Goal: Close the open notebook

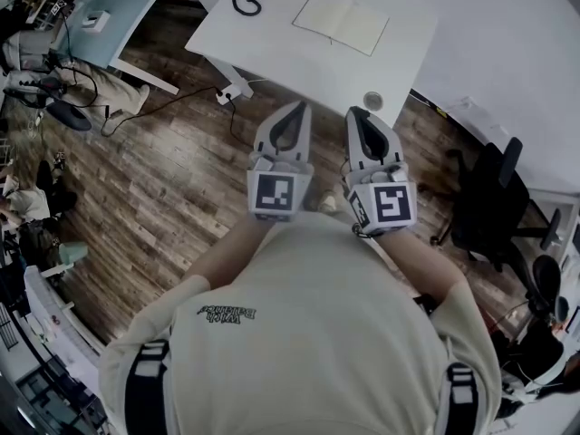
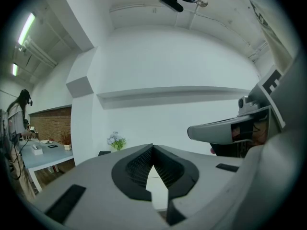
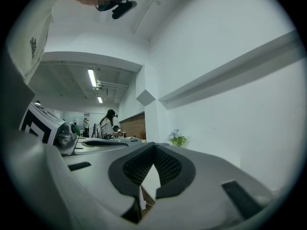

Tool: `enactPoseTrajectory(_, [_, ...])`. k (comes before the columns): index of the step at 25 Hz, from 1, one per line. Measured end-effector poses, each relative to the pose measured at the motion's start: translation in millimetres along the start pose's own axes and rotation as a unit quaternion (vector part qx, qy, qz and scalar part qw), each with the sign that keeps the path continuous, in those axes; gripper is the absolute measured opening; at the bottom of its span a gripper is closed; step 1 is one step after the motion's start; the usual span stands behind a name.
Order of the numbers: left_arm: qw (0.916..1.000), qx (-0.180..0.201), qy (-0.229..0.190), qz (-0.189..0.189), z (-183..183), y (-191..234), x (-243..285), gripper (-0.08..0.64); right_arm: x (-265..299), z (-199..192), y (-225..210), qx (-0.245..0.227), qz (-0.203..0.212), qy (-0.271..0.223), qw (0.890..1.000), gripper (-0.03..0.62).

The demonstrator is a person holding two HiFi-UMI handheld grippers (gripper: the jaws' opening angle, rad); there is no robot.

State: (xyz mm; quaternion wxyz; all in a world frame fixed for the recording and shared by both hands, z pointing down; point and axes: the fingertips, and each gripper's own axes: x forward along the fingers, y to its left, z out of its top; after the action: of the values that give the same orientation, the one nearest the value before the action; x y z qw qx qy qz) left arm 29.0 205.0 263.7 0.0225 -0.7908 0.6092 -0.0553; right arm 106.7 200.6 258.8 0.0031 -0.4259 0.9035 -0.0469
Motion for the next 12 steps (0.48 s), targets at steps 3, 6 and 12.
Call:
enactPoseTrajectory(3, [1.0000, -0.002, 0.003, 0.006, -0.2, -3.1, 3.0, 0.012, -0.5, 1.0, -5.2, 0.000, 0.004, -0.003, 1.000, 0.000])
enactPoseTrajectory(6, [1.0000, 0.001, 0.004, 0.009, 0.4, -6.0, 7.0, 0.012, -0.6, 3.1, -8.7, -0.002, 0.008, -0.005, 1.000, 0.000])
enactPoseTrajectory(12, [0.9997, 0.004, -0.004, 0.025, 1.9, -15.6, 10.4, 0.013, -5.8, 3.3, -20.9, -0.003, 0.016, -0.011, 1.000, 0.000])
